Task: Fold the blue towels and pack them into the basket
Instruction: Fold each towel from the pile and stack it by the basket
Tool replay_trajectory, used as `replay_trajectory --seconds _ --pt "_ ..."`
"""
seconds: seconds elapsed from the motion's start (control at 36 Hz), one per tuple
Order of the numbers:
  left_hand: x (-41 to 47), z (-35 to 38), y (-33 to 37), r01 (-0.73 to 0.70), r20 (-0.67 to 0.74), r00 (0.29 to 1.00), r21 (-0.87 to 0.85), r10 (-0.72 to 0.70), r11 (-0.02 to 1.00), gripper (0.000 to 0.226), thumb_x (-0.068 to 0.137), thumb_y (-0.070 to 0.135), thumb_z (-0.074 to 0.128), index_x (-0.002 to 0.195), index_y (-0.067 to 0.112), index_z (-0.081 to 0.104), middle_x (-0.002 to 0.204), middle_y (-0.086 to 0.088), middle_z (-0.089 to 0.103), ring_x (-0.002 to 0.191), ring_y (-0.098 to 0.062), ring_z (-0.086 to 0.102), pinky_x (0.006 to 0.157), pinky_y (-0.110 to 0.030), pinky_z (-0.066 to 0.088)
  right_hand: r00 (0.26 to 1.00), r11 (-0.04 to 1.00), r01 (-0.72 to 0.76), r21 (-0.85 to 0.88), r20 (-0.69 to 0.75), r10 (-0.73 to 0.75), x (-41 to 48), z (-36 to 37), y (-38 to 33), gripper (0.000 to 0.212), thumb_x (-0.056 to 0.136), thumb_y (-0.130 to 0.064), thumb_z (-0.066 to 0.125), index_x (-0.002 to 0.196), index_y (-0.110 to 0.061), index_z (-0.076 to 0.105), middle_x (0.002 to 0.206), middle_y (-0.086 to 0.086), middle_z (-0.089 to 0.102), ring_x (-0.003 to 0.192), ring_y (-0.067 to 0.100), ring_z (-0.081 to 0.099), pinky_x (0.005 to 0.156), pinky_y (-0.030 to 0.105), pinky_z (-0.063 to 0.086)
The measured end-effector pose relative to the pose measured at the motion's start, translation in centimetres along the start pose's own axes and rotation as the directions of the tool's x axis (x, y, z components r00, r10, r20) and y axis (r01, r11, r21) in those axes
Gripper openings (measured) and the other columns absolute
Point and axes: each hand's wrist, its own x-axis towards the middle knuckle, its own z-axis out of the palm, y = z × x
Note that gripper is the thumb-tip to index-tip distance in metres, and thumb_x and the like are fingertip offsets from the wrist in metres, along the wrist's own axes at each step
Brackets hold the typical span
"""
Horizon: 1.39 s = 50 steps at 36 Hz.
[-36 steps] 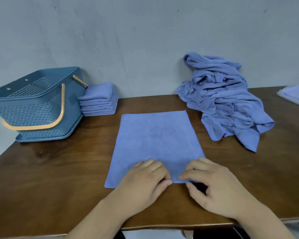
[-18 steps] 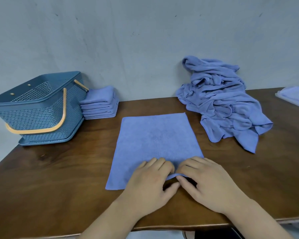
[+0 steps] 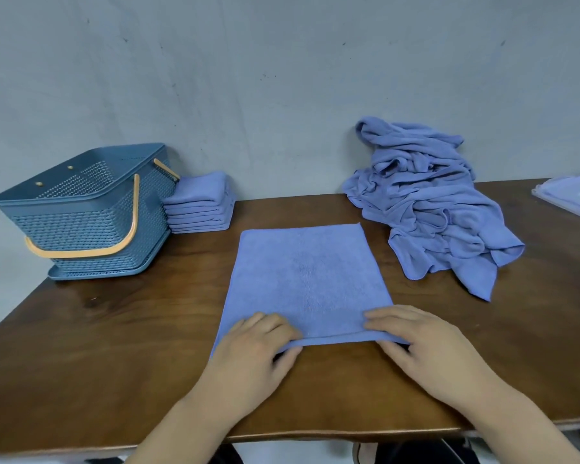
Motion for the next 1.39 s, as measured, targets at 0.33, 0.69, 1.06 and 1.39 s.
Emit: replay_trajectory --seconds 0.33,0.69,1.06,1.39 --pt "-5.0 -3.0 -5.8 0.188 -0.033 0.981 -0.082 -0.192 0.979 0.023 0.096 0.032 0.076 0.111 0.048 0.068 0.118 0.036 0.061 0.113 0.004 0.059 0.097 -0.010 0.040 0.985 0.893 -0.169 0.417 0.047 0.164 -0.1 -1.3 0.7 0.024 0.101 -0.049 0.060 0.120 -0.055 0.073 0.114 -0.031 0.074 0.108 -0.007 0.068 0.090 0.013 0.048" --pt "-4.8 -3.5 -6.2 0.309 0.009 0.948 -0.268 -0.319 0.912 0.024 0.099 0.024 0.075 0.105 0.047 0.073 0.116 0.030 0.069 0.115 -0.005 0.064 0.089 -0.024 0.051 0.974 0.865 -0.218 0.451 0.043 0.223 -0.1 -1.3 1.2 0.026 0.105 -0.053 0.055 0.119 -0.042 0.074 0.108 -0.015 0.077 0.100 0.005 0.071 0.094 0.041 0.056" --pt "-4.8 -4.1 -6.6 0.354 -0.011 0.895 -0.588 -0.445 0.727 0.019 0.092 0.042 0.074 0.108 0.034 0.080 0.102 0.010 0.080 0.095 -0.004 0.073 0.083 -0.009 0.048 0.962 0.762 -0.225 0.607 0.013 0.274 -0.3 -2.4 0.3 0.020 0.099 -0.046 0.067 0.114 -0.039 0.079 0.111 -0.015 0.079 0.109 0.002 0.072 0.095 0.025 0.052" --pt "1.2 -5.1 -7.9 0.202 -0.137 0.887 -0.743 -0.440 0.638 0.042 0.098 0.058 0.065 0.111 0.019 0.075 0.099 0.003 0.077 0.092 -0.008 0.068 0.085 -0.024 0.052 0.925 0.705 -0.140 0.695 -0.162 0.344 4.9 -3.4 -0.2 0.019 0.093 -0.048 0.069 0.105 -0.040 0.080 0.106 -0.009 0.079 0.103 0.009 0.074 0.087 0.027 0.060"
